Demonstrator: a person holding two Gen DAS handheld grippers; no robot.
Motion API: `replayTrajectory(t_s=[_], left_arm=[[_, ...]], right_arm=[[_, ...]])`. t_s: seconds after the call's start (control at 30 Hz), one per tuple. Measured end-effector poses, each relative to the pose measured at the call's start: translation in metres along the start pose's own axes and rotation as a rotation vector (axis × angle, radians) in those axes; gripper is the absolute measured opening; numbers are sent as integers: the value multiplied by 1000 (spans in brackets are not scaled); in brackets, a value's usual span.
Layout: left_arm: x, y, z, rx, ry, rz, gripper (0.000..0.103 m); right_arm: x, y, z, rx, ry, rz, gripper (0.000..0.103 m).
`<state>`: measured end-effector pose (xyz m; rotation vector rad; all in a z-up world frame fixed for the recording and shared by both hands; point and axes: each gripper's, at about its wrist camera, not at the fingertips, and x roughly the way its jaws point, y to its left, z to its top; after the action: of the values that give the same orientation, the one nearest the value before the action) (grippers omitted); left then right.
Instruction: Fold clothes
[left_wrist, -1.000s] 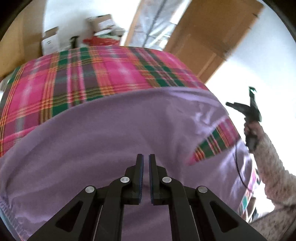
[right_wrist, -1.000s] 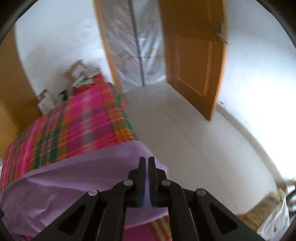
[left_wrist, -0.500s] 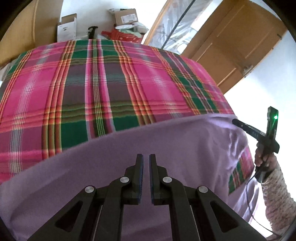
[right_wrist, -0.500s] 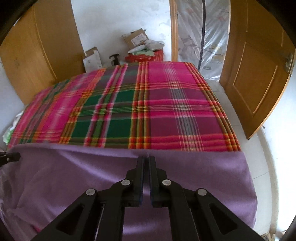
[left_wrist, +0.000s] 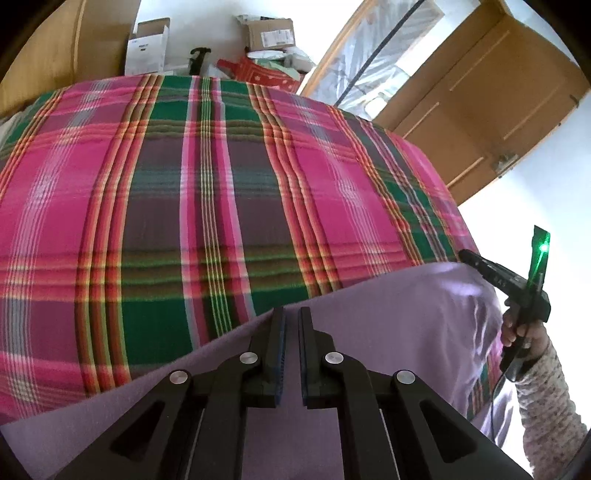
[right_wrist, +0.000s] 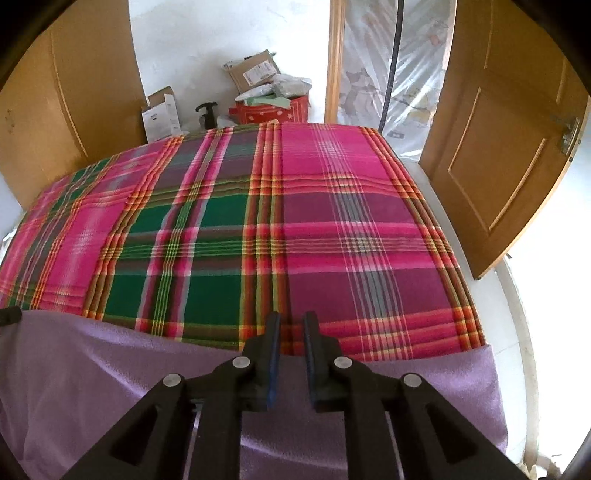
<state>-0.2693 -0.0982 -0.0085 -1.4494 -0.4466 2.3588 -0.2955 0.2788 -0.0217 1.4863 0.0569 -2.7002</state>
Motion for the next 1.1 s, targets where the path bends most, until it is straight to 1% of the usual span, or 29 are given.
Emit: replayTrajectory(t_s=[0.1,0.2,0.3,0.4,0.5,0.6,0.7,0.77,0.83,0.9,0.97,1.03,1.07,1.1], left_arm=[[-5,8,1,-47,-1,-3,6],[-18,14,-4,-80,-18,-3,6],[-40,12,-18,-65,-34,-2,6],[-65,10,-37,-55,-56,13,6],[-84,14,-60,-70,-64,18,6],[-104,22,-91,-78,-67,40,7],[-120,33,-122,-99,-68,81,7],[-131,45,-142,-134,-84,88,7],[-138,61,-159,-194,-90,88,7],[-143,77,-177,-250,-91,90,7],[-145,93,-189,-297,-90,105,7],[-151,106,-198,-346,-120,80,7],[-153,110,-200,-362,-134,77,7],[-154,114,-200,-370,-149,90,7]], right_arm=[[-16,0,-7,30,-14,46,13],[-44,7,-19,11,-49,61,13],[-67,16,-35,4,-59,118,13],[-87,32,-56,-13,-54,187,13],[-104,57,-82,-71,-44,261,13],[-120,85,-109,-143,-36,323,13],[-124,108,-130,-191,-8,375,13],[-124,123,-145,-226,17,405,13],[-122,139,-161,-260,48,428,13],[-120,152,-173,-297,67,433,13],[-120,160,-179,-310,63,435,13],[-119,166,-180,-306,59,443,13],[-119,168,-181,-298,55,443,14],[-119,171,-180,-292,49,443,14]])
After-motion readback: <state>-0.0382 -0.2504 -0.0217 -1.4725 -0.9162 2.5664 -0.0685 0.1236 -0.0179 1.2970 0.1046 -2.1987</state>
